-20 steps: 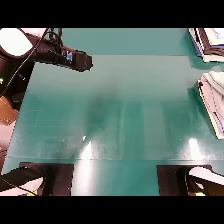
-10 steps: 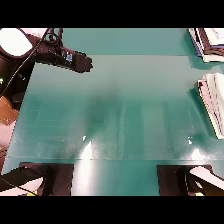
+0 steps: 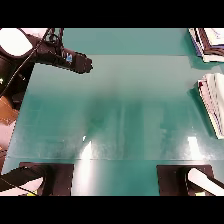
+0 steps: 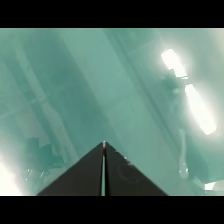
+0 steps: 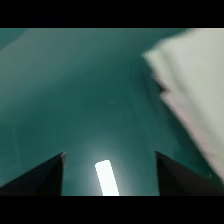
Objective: Fold the shirts.
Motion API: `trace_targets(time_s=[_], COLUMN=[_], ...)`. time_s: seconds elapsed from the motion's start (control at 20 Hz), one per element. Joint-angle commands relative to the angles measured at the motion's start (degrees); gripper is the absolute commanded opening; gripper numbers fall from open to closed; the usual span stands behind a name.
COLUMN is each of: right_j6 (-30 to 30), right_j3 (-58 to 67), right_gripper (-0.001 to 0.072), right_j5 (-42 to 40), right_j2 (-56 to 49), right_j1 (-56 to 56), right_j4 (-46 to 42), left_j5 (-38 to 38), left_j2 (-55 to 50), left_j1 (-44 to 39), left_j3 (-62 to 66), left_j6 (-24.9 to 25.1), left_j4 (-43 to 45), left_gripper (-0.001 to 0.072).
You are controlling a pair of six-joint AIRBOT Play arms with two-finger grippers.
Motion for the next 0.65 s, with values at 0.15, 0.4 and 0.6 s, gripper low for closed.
trace_targets(time_s=[0.15, 0.4, 0.6], right_j6=[-6.0, -6.2, -6.2], right_j3=[1.3, 1.3, 1.3], right_gripper=[0.0022, 0.0022, 0.0023], right_j5=[-4.4, -4.6, -4.5], right_j2=[0.0, 0.0, 0.0], right_j1=[25.2, 30.4, 30.4], right_j4=[1.4, 1.4, 1.4], left_j5=[0.2, 0.2, 0.2], left_j2=[0.0, 0.0, 0.0], left_j1=[0.0, 0.0, 0.0], left_j3=[0.0, 0.0, 0.0], left_j6=[0.0, 0.0, 0.0], left_j4=[-0.1, -0.1, -0.1], left_gripper=[0.0029, 0.003, 0.0029])
